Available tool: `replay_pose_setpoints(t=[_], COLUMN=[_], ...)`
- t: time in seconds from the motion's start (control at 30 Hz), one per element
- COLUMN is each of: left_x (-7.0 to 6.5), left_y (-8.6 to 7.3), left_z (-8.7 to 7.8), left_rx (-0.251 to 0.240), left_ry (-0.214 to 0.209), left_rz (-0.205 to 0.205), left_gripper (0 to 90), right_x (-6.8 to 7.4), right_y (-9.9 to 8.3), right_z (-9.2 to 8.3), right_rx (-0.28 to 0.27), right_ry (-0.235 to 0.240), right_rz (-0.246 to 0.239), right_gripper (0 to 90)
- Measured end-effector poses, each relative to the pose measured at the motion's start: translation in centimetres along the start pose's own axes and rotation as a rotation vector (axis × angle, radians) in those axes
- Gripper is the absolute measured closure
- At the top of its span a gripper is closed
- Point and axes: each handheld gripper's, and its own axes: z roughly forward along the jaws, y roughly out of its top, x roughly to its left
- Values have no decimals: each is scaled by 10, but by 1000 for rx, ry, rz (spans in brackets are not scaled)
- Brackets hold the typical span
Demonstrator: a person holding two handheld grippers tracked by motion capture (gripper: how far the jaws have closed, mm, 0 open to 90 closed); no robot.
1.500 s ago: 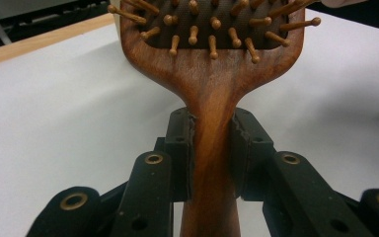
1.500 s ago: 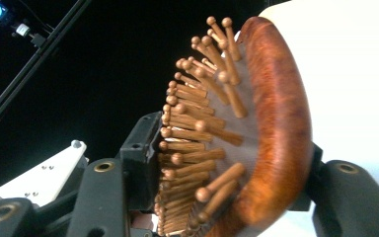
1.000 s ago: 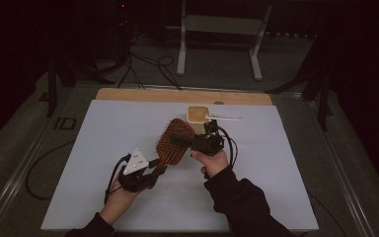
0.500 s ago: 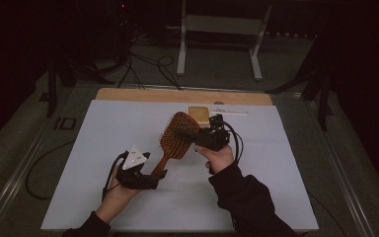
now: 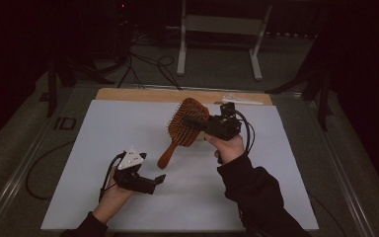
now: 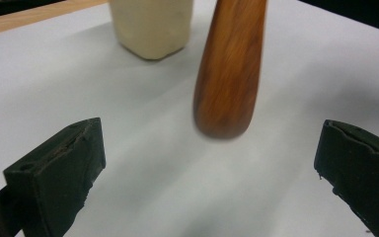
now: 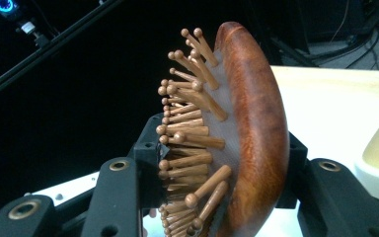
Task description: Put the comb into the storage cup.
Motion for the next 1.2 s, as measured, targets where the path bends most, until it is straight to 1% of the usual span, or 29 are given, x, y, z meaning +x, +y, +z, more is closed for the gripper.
replay_pose_setpoints(t=[0.13, 0.17, 0.23, 0.27, 0.33, 0.4, 0.53, 0.57, 0.7, 0.87, 0.9, 0.93, 1.0, 1.03, 1.07, 1.1, 1.2], left_x=[3, 3, 3, 2, 2, 1, 3, 4, 7, 10, 11, 12, 14, 15, 15, 16, 16], left_y=[-5, -6, -8, -9, -10, -12, -17, -18, -26, -36, -37, -39, -42, -43, -45, -47, -51], left_z=[-1, -2, -3, -5, -6, -8, -12, -14, -19, -27, -29, -31, -34, -36, -37, -38, -39], left_rx=[2, 3, -2, -9, -10, -11, -20, -20, -12, -15, -19, -29, -27, -31, -29, -23, -20], left_ry=[2, 4, 13, 23, 30, 35, 31, 39, 38, 51, 61, 67, 73, 76, 75, 83, 83], left_rz=[3, 9, 18, 21, 34, 37, 28, 32, 15, 14, 16, 16, 10, 7, 1, 3, -1], left_gripper=[0, 0, 0, 0, 0, 0, 0, 0, 0, 0, 0, 0, 0, 0, 0, 0, 0], right_x=[0, 1, 2, 2, 2, 0, -2, -2, -2, -5, -6, -7, -9, -10, -11, -13, -17], right_y=[9, 11, 16, 18, 23, 27, 35, 38, 49, 65, 67, 70, 75, 78, 80, 83, 89], right_z=[-6, -7, -10, -11, -13, -16, -21, -22, -29, -38, -40, -41, -43, -44, -46, -47, -50], right_rx=[-20, -22, -28, -28, -36, -47, -66, -72, -89, -114, -126, -131, -145, -151, -157, -161, -180], right_ry=[-11, -13, -21, -23, -31, -34, -40, -46, -60, -91, -102, -111, -128, -135, -138, -140, -169], right_rz=[-12, -17, -23, -34, -36, -33, -29, -32, -44, -63, -59, -66, -76, -74, -69, -70, -74], right_gripper=[527, 527, 527, 527, 527, 527, 527, 527, 527, 524, 524, 524, 523, 524, 524, 524, 524])
